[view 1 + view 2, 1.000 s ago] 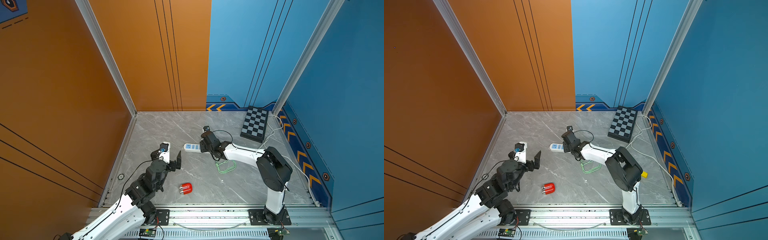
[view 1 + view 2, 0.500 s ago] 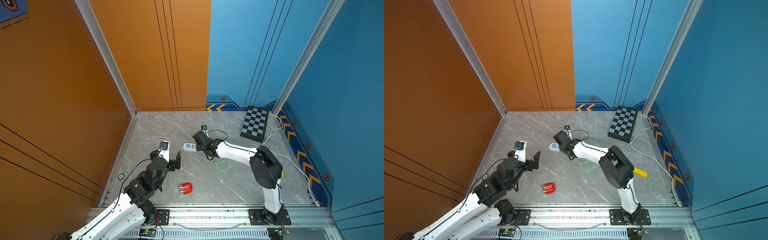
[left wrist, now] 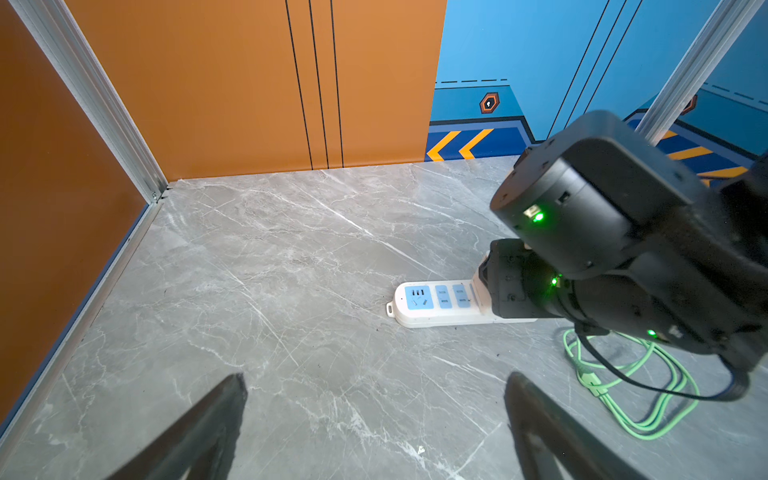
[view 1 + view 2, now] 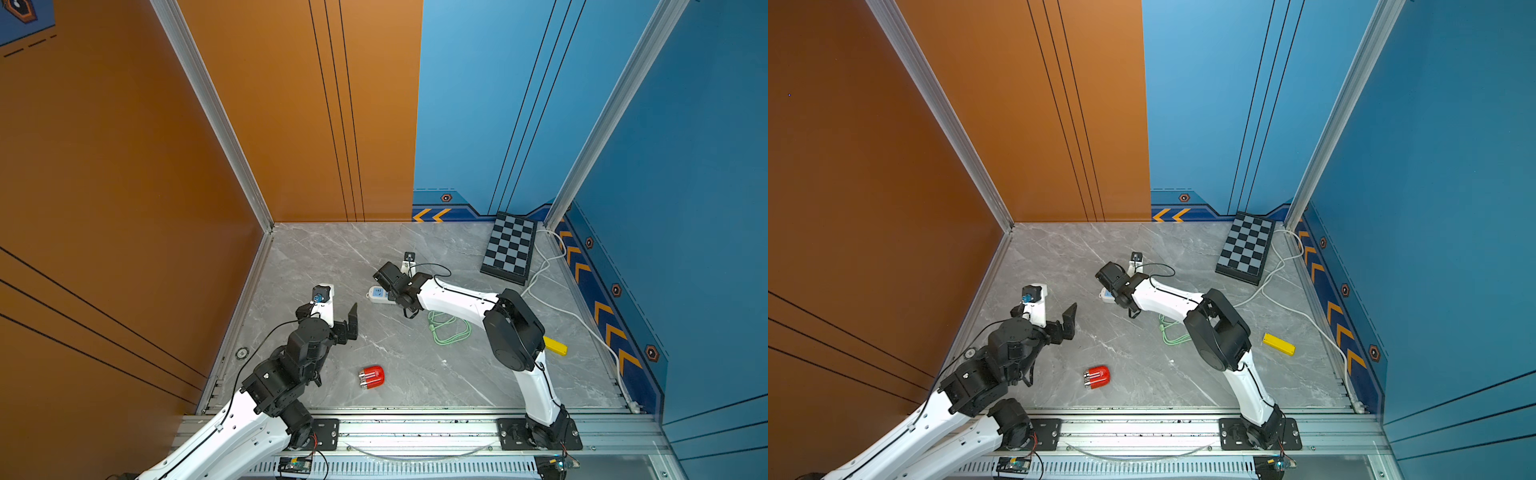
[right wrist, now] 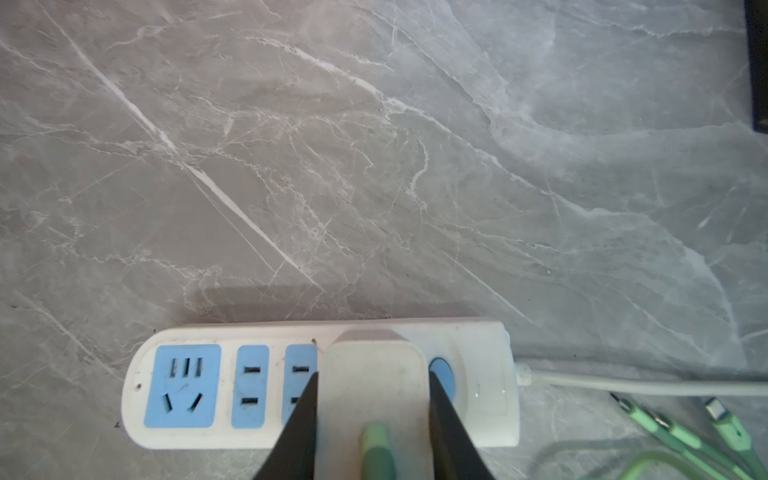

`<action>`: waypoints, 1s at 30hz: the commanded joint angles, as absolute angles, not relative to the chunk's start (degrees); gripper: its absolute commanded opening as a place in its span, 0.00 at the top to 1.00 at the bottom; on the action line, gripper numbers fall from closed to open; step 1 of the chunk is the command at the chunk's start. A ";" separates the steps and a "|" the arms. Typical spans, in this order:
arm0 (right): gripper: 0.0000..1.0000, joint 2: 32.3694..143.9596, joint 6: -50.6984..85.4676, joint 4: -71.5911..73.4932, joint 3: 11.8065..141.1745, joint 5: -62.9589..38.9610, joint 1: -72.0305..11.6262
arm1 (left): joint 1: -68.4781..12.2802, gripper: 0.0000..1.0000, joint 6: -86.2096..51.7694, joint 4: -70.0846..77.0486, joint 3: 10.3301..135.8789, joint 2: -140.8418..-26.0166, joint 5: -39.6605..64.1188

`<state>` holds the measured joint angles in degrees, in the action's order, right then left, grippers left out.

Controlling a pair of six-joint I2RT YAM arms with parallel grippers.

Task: Charge the electric shaver
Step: Insert the plug into the socket.

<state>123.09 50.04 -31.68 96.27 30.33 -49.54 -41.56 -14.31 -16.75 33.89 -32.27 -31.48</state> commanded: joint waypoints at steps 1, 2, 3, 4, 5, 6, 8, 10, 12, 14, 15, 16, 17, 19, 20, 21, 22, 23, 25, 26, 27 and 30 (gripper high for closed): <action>1.00 127.37 52.47 -44.29 96.22 31.39 -49.40 | -40.86 0.02 -15.82 -18.50 34.84 -31.05 -31.89; 1.00 127.73 52.32 -44.37 96.41 30.78 -49.35 | -40.87 0.02 -15.90 -18.62 34.74 -30.87 -31.83; 1.00 128.21 52.16 -44.75 96.81 30.17 -49.16 | -40.87 0.02 -16.06 -18.71 34.76 -30.70 -31.96; 1.00 128.64 52.16 -45.24 97.21 30.06 -49.15 | -40.91 0.02 -16.13 -18.79 34.75 -30.52 -32.00; 1.00 129.07 51.93 -45.37 97.41 29.91 -49.22 | -40.87 0.02 -16.11 -18.85 34.75 -30.34 -32.00; 1.00 129.55 51.69 -45.59 97.76 29.52 -49.16 | -40.87 0.02 -16.08 -18.94 34.72 -30.24 -32.00; 1.00 130.75 51.03 -46.04 98.69 28.07 -49.00 | -40.87 0.02 -16.01 -18.98 34.71 -29.98 -32.17; 1.00 132.18 50.56 -46.75 99.80 26.83 -48.90 | -40.87 0.02 -16.00 -19.07 34.68 -29.96 -32.26; 1.00 132.71 50.36 -46.83 100.08 26.64 -49.03 | -40.86 0.02 -16.00 -19.31 34.63 -29.96 -32.41; 1.00 132.80 50.53 -46.81 99.72 26.63 -48.99 | -40.87 0.02 -16.00 -19.33 34.59 -29.97 -32.69; 1.00 132.78 50.67 -46.79 99.54 26.54 -48.88 | -40.81 0.02 -16.00 -19.34 34.55 -29.97 -32.77; 1.00 132.64 50.86 -46.77 99.24 26.54 -48.78 | -40.87 0.02 -16.00 -19.25 34.49 -30.13 -32.82; 1.00 132.44 51.04 -46.65 98.82 26.54 -48.64 | -40.87 0.02 -16.00 -19.25 34.55 -30.22 -32.71; 1.00 131.91 51.44 -46.24 97.85 26.71 -48.55 | -40.88 0.02 -15.82 -19.30 34.69 -30.50 -32.71; 1.00 131.40 51.58 -45.41 97.05 26.57 -48.59 | -40.89 0.02 -15.82 -19.42 34.73 -30.49 -32.81; 0.97 130.78 51.76 -44.35 95.89 26.38 -48.65 | -40.90 0.02 -15.82 -19.51 34.82 -30.48 -32.83; 0.93 130.07 51.93 -43.29 94.87 26.22 -48.75 | -40.78 0.02 -15.82 -19.60 34.82 -30.20 -32.85; 0.90 129.62 52.01 -42.71 94.11 26.11 -48.84 | -40.71 0.02 -15.91 -19.60 34.77 -29.91 -32.75; 0.80 128.66 51.81 -41.68 93.28 25.76 -48.88 | -40.54 0.02 -16.07 -19.93 34.85 -29.38 -32.62; 0.77 128.14 51.48 -41.27 92.97 25.80 -49.01 | -40.37 0.02 -16.17 -20.21 34.81 -29.06 -32.52; 0.73 127.51 51.12 -40.92 92.76 25.92 -49.07 | -40.26 0.02 -16.28 -20.60 34.72 -28.72 -32.52; 0.66 125.52 50.37 -40.68 92.50 25.71 -49.19 | -39.92 0.02 -16.52 -22.23 35.27 -28.26 -32.69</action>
